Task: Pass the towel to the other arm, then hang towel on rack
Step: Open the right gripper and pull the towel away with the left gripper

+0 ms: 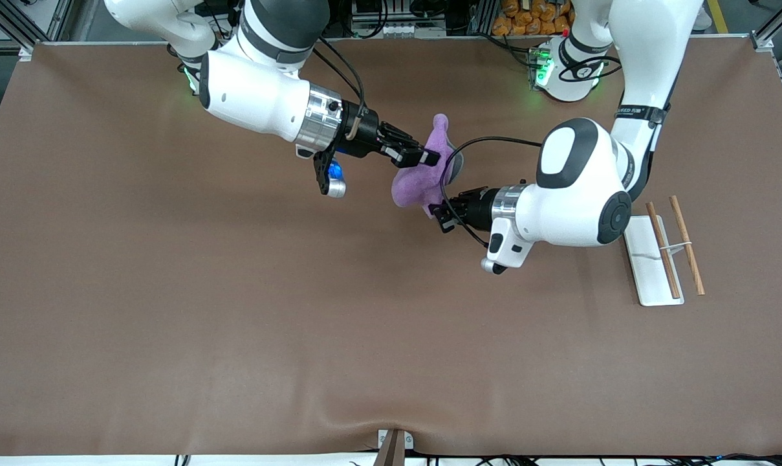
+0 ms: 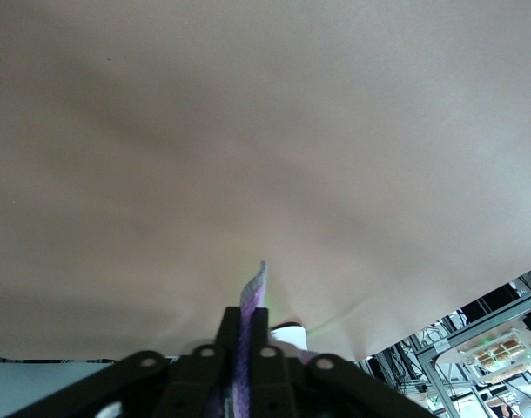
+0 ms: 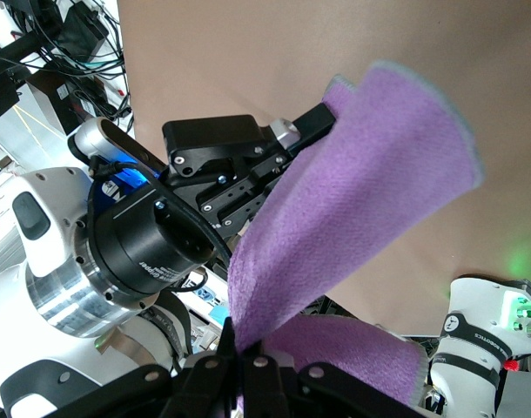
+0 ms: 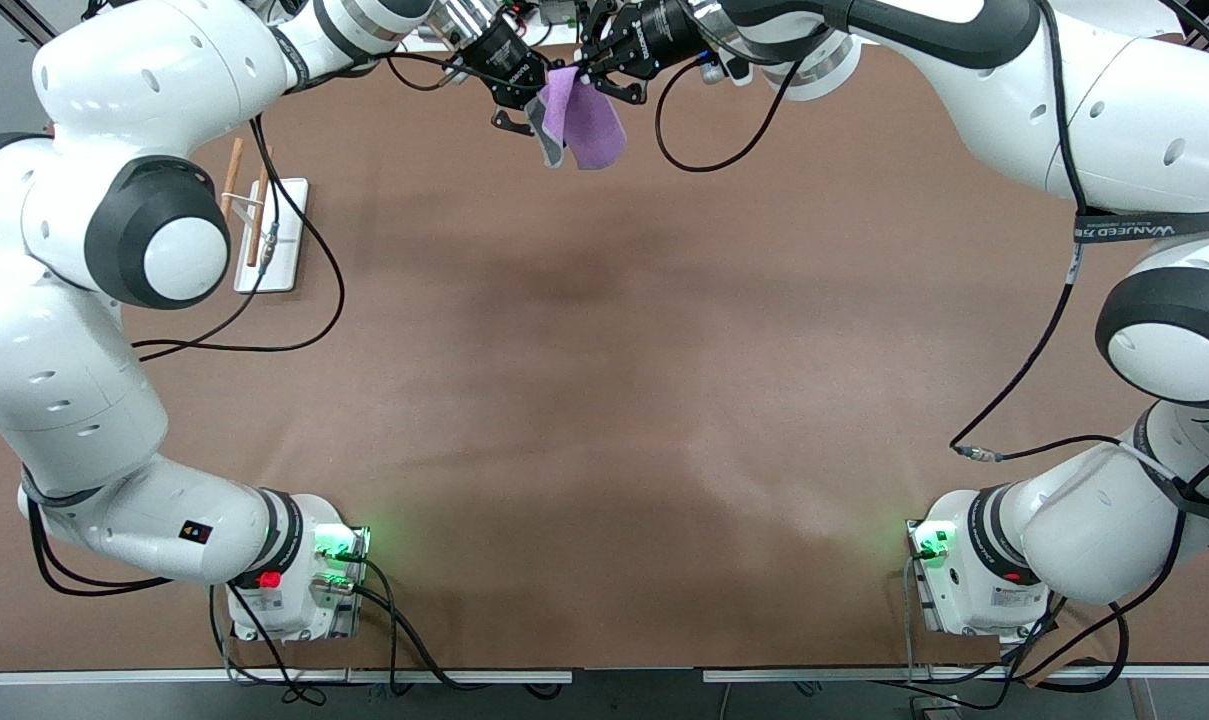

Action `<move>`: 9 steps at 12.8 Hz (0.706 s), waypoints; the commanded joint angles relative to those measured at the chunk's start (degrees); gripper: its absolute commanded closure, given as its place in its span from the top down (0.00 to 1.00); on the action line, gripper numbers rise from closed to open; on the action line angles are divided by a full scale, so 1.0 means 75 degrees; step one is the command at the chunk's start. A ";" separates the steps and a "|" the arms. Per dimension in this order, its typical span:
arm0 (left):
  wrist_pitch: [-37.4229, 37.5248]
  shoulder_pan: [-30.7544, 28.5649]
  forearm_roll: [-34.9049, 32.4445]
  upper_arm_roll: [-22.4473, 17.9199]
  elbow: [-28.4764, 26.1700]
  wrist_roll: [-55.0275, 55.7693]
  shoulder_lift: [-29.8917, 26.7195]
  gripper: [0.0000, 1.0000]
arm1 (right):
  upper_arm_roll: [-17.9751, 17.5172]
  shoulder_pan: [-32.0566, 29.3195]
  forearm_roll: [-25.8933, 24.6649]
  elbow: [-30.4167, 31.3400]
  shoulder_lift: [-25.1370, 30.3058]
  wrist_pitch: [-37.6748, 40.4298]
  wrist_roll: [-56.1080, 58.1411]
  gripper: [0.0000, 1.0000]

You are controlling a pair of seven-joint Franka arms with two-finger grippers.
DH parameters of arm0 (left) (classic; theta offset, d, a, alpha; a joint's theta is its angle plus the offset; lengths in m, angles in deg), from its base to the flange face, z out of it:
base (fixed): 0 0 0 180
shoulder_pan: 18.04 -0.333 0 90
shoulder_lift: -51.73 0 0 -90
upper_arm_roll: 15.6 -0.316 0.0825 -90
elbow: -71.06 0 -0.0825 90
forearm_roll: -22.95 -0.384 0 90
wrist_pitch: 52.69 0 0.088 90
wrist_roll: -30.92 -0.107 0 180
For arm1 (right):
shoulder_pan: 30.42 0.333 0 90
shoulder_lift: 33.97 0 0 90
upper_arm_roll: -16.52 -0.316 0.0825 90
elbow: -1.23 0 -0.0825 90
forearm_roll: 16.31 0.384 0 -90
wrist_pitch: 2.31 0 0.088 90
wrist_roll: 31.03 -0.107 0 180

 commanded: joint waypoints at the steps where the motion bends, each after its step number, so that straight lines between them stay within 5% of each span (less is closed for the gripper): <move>1: 0.0102 -0.0104 -0.0007 -0.0002 0.0135 0.0071 -0.0104 0.00 | 0.0098 0.0139 0.0190 -0.0020 0.0016 -0.0013 -0.0084 0.00; 4: 0.0102 -0.0349 0.0005 -0.0025 0.0265 0.0071 -0.0244 0.00 | 0.0098 0.0127 0.0178 -0.0020 0.0016 -0.0001 -0.0084 0.00; 5: 0.0113 -0.0432 -0.0019 -0.0025 0.0265 -0.0033 -0.0314 0.00 | 0.0098 0.0116 0.0178 -0.0020 0.0016 -0.0001 -0.0073 0.10; 6: 0.0148 -0.0549 -0.0019 -0.0048 0.0265 -0.0290 -0.0420 0.00 | 0.0109 0.0127 0.0178 -0.0020 0.0004 -0.0001 -0.0073 0.97; 9: 0.0640 -0.1076 -0.0042 -0.0037 0.0265 -0.1122 -0.0631 0.00 | 0.0110 0.0116 0.0097 0.0004 0.0004 0.0011 -0.0073 1.00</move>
